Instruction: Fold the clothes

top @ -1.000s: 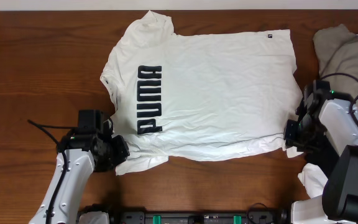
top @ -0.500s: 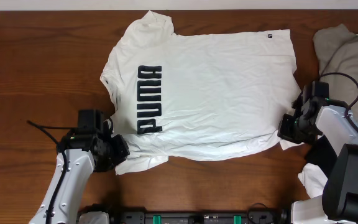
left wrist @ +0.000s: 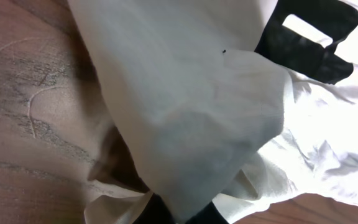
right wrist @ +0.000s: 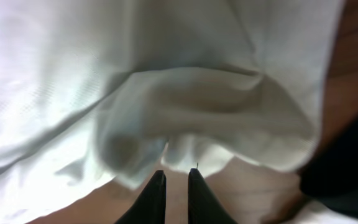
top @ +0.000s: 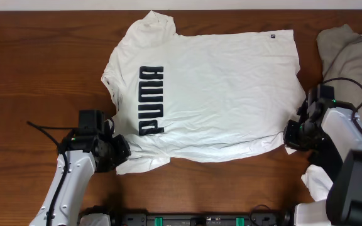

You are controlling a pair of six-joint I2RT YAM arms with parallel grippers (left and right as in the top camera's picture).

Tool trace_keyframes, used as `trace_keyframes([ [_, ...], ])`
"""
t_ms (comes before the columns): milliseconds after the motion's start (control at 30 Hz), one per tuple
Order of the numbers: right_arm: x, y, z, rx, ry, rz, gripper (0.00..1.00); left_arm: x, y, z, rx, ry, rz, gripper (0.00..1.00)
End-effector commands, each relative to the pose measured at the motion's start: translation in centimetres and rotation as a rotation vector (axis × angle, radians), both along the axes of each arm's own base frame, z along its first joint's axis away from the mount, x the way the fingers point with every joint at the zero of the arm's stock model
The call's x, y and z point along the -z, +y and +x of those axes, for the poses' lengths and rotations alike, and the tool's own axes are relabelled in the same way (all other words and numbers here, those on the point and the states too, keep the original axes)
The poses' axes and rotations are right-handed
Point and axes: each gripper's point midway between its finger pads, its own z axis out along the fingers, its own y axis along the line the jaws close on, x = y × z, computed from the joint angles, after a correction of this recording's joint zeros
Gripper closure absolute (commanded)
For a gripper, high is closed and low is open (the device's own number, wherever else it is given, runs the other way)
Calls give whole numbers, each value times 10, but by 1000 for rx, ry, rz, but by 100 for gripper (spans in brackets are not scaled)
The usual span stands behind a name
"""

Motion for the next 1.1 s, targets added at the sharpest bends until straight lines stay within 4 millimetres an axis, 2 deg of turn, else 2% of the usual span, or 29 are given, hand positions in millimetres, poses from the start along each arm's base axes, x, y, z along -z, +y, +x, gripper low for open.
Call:
trace_keyframes([
  [0, -31, -9, 13, 44, -115, -49, 86, -6, 4, 8, -17, -27, 13, 94],
  [100, -41, -19, 11, 63, -140, -111, 84, -6, 4, 8, -16, -27, 13, 94],
  [167, -41, -22, 9, 63, -133, -135, 84, -6, 4, 8, -16, -27, 13, 94],
  [367, -16, -18, -8, 59, -71, -123, 84, -6, 4, 8, -16, -27, 13, 94],
  [633, 13, -17, -14, 61, -104, -129, 79, -6, 4, 8, -16, -27, 13, 94],
  [900, 26, -15, -22, 60, -103, -128, 73, -6, 4, 8, -17, -27, 13, 94],
  [1000, 27, -14, -22, 59, -103, -119, 66, -7, 4, 8, -17, -29, 13, 94],
  [1067, 27, -12, -22, 59, -104, -110, 64, -7, 4, 9, -17, -31, 13, 94],
])
